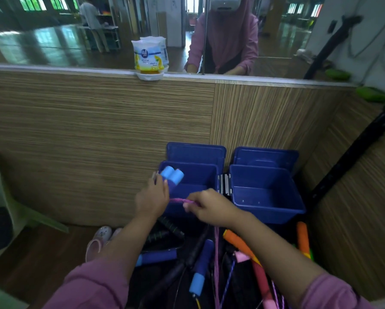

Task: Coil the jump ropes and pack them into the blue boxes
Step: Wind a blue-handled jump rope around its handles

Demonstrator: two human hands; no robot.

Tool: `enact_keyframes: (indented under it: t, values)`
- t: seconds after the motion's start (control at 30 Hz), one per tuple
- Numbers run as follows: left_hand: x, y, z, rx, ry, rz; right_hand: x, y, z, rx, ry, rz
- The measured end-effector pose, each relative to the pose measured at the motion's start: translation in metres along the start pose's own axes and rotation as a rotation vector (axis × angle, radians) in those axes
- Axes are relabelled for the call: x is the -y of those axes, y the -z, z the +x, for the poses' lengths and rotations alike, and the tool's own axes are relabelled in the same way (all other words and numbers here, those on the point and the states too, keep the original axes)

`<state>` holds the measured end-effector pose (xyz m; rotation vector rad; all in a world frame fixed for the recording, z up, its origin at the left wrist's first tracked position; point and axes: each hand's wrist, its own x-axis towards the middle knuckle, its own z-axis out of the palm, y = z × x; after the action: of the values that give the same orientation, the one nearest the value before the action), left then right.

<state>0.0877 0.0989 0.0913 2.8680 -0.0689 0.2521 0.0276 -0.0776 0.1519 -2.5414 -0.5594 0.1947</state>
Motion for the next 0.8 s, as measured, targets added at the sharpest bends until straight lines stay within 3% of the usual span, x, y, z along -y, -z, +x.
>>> enact_keyframes:
  t: [0.07, 0.17, 0.33, 0.57, 0.8]
  values:
    - [0.001, -0.012, -0.008, 0.050, -0.174, 0.128, -0.002, 0.015, 0.005, 0.001, 0.013, -0.051]
    - [0.006, -0.028, -0.022, -0.079, -0.476, 0.242, -0.020, 0.027, 0.011, 0.028, 0.004, -0.026]
    - [0.005, -0.029, -0.033, 0.017, -0.804, 0.064, -0.056, 0.028, 0.017, 0.062, -0.027, 0.083]
    - [-0.006, 0.002, -0.042, 0.251, -0.845, -0.213, -0.088, 0.023, 0.010, 0.034, -0.068, 0.294]
    - [-0.014, 0.012, -0.038, 0.141, -0.645, -0.578, -0.091, 0.001, 0.003, -0.081, -0.258, 0.568]
